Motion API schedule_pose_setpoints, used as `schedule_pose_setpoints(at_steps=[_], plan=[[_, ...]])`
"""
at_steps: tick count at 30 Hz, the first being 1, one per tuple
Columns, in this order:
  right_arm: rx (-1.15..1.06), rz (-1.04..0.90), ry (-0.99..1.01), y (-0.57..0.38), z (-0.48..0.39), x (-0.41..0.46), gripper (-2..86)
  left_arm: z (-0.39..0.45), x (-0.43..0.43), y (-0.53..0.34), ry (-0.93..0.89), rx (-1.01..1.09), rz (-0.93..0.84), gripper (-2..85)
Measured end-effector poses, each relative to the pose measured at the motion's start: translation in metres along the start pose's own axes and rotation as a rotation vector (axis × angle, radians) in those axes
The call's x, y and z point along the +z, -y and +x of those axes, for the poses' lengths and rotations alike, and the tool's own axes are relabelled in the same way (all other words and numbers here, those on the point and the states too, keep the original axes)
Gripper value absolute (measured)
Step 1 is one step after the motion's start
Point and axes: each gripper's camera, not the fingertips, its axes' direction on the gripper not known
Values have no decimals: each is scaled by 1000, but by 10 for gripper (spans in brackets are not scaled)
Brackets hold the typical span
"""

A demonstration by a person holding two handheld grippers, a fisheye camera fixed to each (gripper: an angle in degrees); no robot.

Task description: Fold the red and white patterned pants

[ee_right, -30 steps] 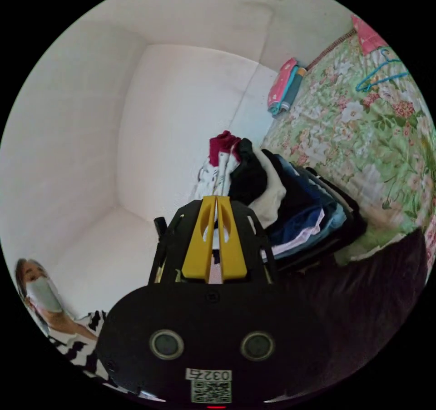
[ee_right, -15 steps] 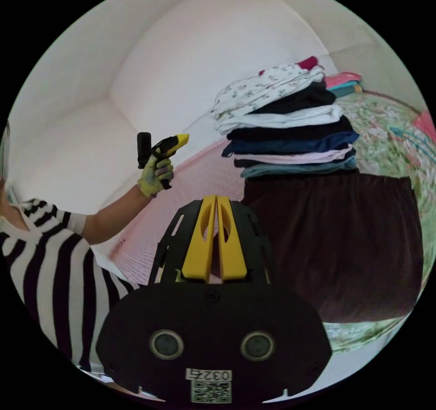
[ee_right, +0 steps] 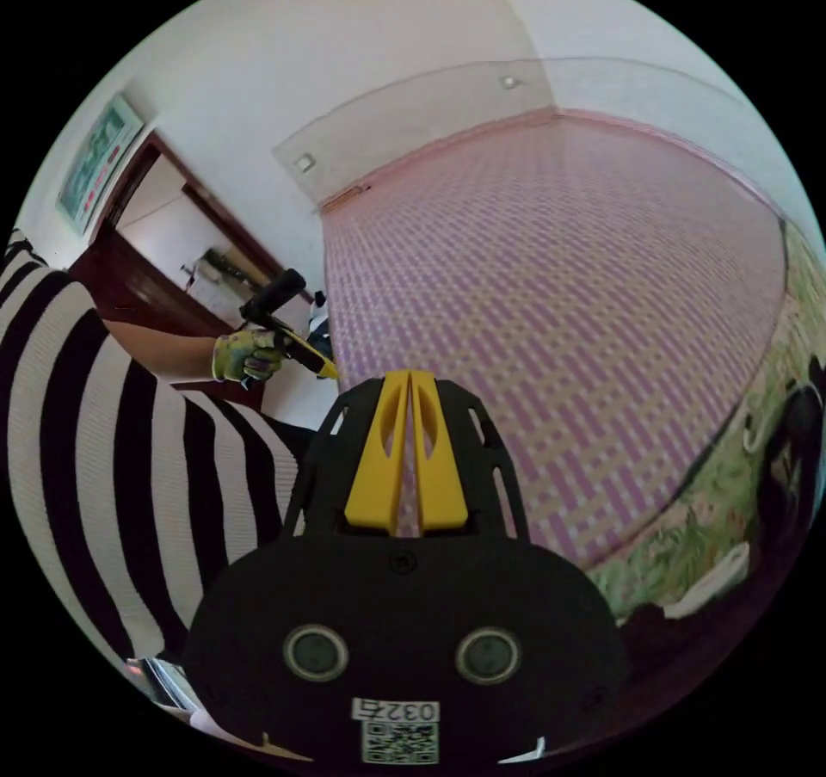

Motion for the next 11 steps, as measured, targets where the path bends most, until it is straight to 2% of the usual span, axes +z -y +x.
schedule_pose_setpoints(at_steps=[2,6,9,11], plan=[[-67,-43,30,40,-30,21,-10,-7,-44,-31,-30,-111,113,-9],[-110,-93,93,88,-73,54,-10,1,-103,-63,-99,-167,275,-9],[-154,-148,143,124,-115,83,-10,13,-152,-87,-236,-146,436,-9],[-155,-205,222,156,-145,109,-10,14,-188,-108,-481,-89,586,-9]])
